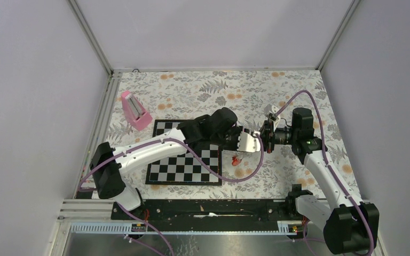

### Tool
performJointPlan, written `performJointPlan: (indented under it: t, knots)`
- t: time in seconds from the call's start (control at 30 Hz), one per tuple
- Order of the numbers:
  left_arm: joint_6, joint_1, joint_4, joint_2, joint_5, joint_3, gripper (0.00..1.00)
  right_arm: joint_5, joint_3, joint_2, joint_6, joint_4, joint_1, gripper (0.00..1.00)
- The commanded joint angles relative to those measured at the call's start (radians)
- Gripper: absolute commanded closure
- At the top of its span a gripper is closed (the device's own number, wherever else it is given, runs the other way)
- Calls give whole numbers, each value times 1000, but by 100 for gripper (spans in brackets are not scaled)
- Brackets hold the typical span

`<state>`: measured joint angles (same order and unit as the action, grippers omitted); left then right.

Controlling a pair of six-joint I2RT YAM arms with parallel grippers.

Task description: Put the keys on the keyring

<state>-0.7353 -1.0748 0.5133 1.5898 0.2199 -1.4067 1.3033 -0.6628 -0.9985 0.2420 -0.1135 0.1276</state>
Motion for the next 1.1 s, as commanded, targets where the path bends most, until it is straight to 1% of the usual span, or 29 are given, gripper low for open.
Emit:
performJointPlan:
  t: [0.0,0.1,0.17,0.27,0.5,0.63,0.7,0.83,0.97,1.07]
  knots:
    - [31,-14,-139,-57,-53,21,66,54,8,7,-67,103,-5,100]
    - [43,-14,-142,-69,-56,36,59,53,11,10,-74,103,-8,100]
    - [48,-14,-145,-82,-66,49,51,52,11,11,-75,103,-9,100]
    - [50,-13,-150,-101,-91,70,44,46,12,14,-81,104,-11,100]
    - [54,3,-154,-153,-115,113,37,25,9,11,-102,103,-21,100]
    - [56,12,-132,-183,-93,125,36,30,6,11,-110,104,-26,100]
    - [61,19,-110,-196,-57,122,37,41,4,11,-109,103,-27,100]
    - [79,52,-56,-215,86,102,40,108,6,11,-143,184,-29,100]
    - [77,91,-1,-219,251,75,41,189,-12,13,-133,178,-29,100]
    - [68,114,28,-216,346,44,41,229,-26,19,-138,175,-29,100]
